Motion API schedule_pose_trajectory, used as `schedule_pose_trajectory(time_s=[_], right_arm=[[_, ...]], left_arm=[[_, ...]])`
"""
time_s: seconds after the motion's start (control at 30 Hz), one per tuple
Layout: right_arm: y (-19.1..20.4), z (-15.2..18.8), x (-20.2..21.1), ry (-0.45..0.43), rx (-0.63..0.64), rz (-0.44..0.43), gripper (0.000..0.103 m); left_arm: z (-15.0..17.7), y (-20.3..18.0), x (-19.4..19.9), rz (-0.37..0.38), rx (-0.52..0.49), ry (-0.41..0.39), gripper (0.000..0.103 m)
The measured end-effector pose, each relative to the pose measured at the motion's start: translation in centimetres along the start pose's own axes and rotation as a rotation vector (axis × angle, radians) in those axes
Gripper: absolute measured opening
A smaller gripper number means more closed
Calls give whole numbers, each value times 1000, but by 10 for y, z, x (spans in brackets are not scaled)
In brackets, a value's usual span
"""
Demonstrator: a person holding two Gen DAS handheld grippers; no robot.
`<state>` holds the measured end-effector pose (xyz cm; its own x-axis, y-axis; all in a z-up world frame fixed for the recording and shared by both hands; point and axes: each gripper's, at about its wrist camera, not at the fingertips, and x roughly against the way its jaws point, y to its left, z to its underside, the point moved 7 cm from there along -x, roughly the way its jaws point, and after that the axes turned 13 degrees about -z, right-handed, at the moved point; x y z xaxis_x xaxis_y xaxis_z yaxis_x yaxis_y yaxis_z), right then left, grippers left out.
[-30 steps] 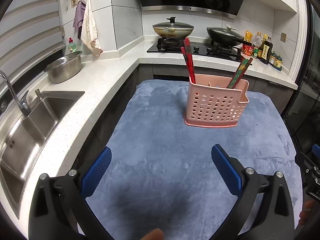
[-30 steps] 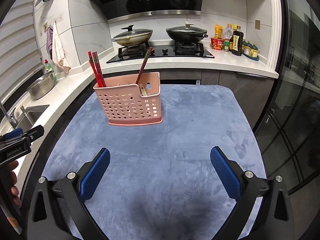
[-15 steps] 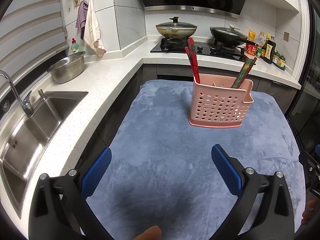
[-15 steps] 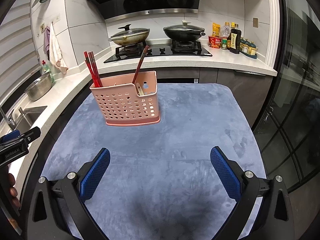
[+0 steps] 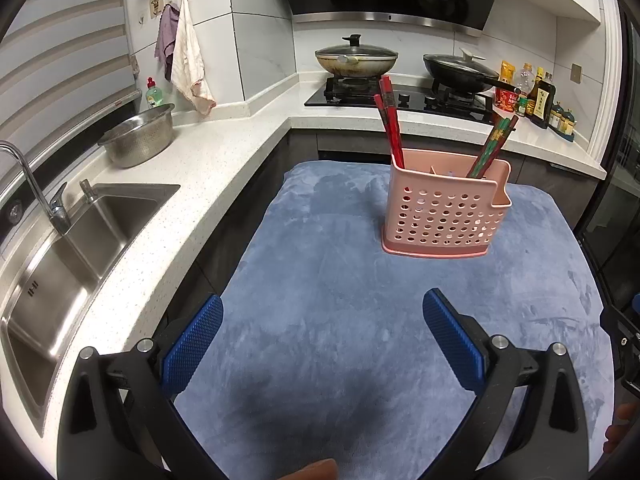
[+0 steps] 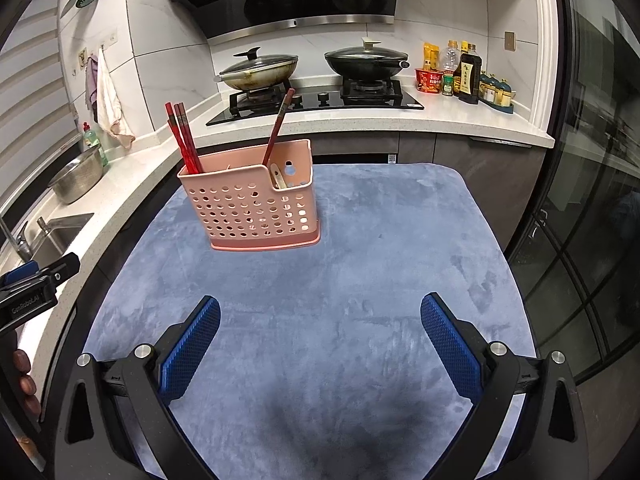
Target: Organize utensils
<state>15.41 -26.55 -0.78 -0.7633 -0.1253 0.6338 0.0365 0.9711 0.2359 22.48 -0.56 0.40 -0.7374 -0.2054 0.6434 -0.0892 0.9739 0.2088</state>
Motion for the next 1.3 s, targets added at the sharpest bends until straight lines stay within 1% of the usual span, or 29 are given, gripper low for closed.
schedule_pose_trajectory(time_s=[0.6, 0.77, 1.3], right_arm=[[-7, 4, -5, 7, -25, 6, 96], [-9, 4, -5, 8, -35, 5, 96], [-9, 4, -6, 9, -34, 3, 96]], left_arm=[[-1, 1, -5, -25, 11, 4, 96], [-1, 2, -9, -16, 23, 21, 96], [-1, 1, -9, -11, 13, 19, 95]])
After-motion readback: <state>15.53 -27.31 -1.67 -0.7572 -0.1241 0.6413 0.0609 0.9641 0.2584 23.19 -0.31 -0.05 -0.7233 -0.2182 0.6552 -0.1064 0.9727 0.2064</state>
